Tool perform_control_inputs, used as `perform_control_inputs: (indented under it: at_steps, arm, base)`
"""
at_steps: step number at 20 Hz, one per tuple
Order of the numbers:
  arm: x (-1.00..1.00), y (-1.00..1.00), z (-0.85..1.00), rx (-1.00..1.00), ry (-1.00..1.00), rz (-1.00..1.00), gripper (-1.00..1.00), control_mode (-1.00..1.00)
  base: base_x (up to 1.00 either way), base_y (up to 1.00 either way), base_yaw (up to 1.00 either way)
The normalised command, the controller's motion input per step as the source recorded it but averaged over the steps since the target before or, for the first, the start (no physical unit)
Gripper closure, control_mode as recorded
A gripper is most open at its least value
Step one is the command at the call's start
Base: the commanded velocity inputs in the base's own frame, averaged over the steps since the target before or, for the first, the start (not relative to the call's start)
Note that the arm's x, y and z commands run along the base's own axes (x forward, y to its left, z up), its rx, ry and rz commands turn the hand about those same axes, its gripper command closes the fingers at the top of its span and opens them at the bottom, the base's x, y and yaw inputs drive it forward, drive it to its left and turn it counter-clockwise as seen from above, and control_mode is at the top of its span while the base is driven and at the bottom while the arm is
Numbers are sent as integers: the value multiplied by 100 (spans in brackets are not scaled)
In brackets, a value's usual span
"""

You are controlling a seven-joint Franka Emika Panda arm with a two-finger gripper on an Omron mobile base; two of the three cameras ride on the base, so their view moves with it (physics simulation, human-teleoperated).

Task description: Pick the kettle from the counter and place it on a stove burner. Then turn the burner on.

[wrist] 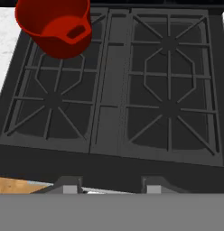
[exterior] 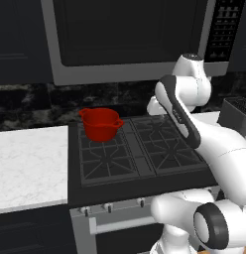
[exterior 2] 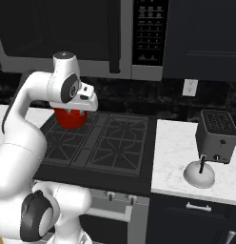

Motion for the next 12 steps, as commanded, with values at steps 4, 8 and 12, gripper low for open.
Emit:
perform_control_inputs:
  at_steps: [4,8,12]
  arm:
    - [-25,-12,-1,0,0,-2,-100,-100]
    - [-49,-60,-16,3,0,-5,-100,-100]
    - [-40,-76,-24,7,0,-3,-100,-100]
  base:
    - [0,0,0]
    - [0,0,0]
    - [0,0,0]
